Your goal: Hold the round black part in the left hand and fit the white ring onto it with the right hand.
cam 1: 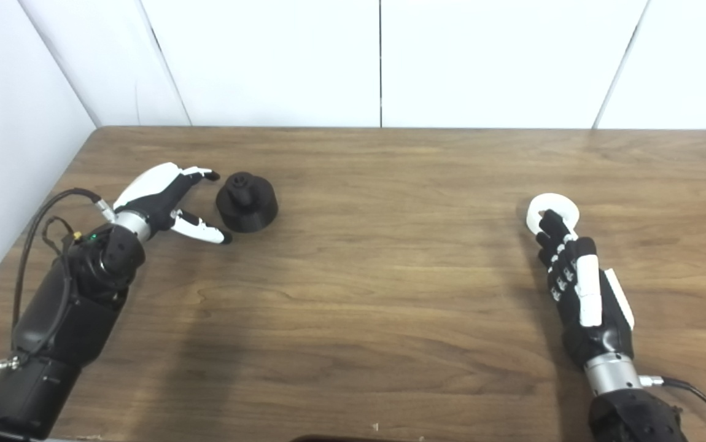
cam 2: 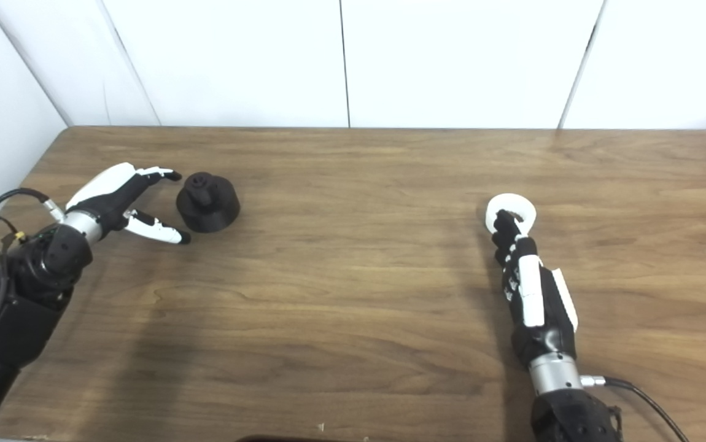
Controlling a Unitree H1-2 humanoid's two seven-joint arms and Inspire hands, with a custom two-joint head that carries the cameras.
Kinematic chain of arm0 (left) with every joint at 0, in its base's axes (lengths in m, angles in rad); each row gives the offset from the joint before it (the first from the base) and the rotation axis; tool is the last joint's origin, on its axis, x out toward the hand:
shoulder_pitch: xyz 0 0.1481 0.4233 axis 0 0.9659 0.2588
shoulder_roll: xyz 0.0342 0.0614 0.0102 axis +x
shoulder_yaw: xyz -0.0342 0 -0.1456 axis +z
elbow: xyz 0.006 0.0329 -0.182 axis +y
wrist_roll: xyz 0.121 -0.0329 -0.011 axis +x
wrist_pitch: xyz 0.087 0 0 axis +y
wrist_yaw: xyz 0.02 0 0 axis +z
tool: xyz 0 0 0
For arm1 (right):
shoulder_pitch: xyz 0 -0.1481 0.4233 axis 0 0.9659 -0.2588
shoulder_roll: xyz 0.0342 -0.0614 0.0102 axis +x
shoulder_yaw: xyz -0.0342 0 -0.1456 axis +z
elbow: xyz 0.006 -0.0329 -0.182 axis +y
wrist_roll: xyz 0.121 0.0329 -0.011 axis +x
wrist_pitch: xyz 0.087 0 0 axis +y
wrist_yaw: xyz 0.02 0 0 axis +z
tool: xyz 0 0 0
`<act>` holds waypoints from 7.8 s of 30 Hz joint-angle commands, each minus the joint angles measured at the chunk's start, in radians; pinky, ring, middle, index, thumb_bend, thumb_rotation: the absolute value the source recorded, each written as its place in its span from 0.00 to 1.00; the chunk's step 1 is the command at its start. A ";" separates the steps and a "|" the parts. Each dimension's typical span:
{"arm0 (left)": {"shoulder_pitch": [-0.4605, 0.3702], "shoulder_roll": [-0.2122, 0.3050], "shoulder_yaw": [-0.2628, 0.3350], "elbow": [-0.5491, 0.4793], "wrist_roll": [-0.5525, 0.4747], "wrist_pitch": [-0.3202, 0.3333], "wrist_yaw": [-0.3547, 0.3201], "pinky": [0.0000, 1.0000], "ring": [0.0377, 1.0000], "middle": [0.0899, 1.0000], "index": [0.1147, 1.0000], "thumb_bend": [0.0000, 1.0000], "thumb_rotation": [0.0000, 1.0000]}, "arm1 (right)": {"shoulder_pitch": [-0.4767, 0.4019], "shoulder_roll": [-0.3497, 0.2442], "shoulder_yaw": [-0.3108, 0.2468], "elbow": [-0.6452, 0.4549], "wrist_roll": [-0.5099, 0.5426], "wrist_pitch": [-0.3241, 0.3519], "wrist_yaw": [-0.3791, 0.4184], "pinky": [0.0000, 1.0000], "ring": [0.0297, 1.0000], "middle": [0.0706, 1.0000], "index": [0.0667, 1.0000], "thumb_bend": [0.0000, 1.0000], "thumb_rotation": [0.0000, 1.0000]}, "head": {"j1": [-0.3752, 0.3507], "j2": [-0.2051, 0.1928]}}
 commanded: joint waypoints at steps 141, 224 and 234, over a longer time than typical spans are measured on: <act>0.076 -0.088 -0.145 -0.304 0.043 -0.004 -0.040 0.97 1.00 0.92 0.61 0.78 0.30 | 0.057 0.039 0.000 -0.073 -0.031 0.015 0.007 1.00 0.94 0.92 0.91 0.68 1.00 | -0.026 0.029; 0.201 -0.302 -0.316 -0.423 0.142 -0.161 -0.113 0.93 0.99 0.93 0.59 0.79 0.29 | -0.500 -0.393 0.002 0.320 -0.607 0.046 0.108 1.00 1.00 0.97 0.73 0.96 0.40 | -0.043 0.034; 0.201 -0.311 -0.316 -0.424 0.153 -0.162 -0.113 0.93 0.99 0.93 0.59 0.79 0.30 | -0.555 -0.413 0.062 0.401 -0.650 0.071 0.178 1.00 1.00 0.98 0.72 0.97 0.40 | -0.043 0.036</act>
